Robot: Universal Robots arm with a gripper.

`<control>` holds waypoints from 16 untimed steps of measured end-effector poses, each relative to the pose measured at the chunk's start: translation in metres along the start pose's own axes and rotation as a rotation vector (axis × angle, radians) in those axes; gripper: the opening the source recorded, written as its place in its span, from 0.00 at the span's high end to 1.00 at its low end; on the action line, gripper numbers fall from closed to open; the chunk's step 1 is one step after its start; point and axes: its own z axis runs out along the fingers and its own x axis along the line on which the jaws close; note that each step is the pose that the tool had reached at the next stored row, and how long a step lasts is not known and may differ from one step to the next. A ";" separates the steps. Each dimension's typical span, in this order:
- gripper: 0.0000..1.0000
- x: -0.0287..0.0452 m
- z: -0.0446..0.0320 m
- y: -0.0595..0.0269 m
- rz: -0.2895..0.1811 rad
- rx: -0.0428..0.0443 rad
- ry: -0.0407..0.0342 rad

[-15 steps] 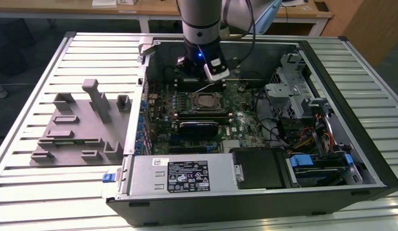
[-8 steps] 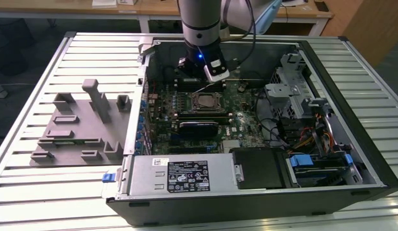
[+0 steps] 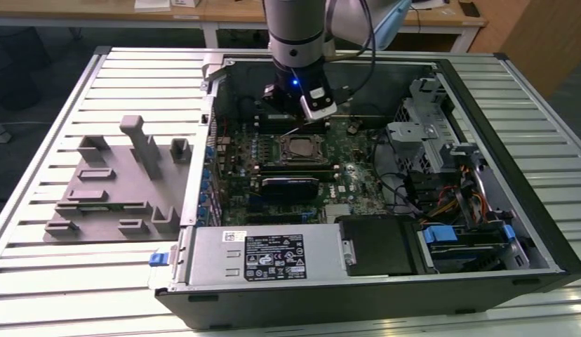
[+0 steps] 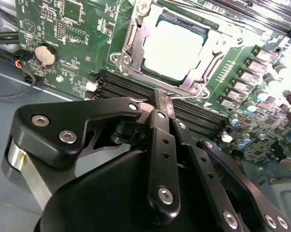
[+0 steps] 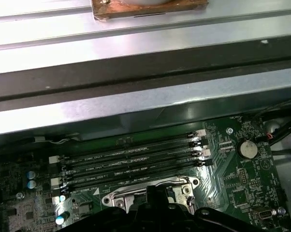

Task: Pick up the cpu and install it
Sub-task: 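Install the first cpu locking lever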

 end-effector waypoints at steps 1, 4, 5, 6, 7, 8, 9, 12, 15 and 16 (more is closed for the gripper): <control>0.89 -0.0008 0.0006 0.0004 0.003 0.0005 -0.0009; 0.89 -0.0032 0.0022 0.0020 0.010 0.0026 -0.0035; 0.89 -0.0038 0.0026 0.0024 0.013 0.0037 -0.0047; 0.89 -0.0042 0.0030 0.0027 0.017 0.0047 -0.0060; 0.89 -0.0045 0.0034 0.0030 0.021 0.0057 -0.0076; 0.89 -0.0047 0.0039 0.0031 0.024 0.0062 -0.0091; 0.89 -0.0048 0.0044 0.0033 0.028 0.0063 -0.0108; 0.89 -0.0043 0.0060 0.0049 0.036 0.0068 -0.0147; 0.89 -0.0035 0.0076 0.0077 0.041 0.0068 -0.0178; 0.89 -0.0033 0.0080 0.0084 0.042 0.0067 -0.0187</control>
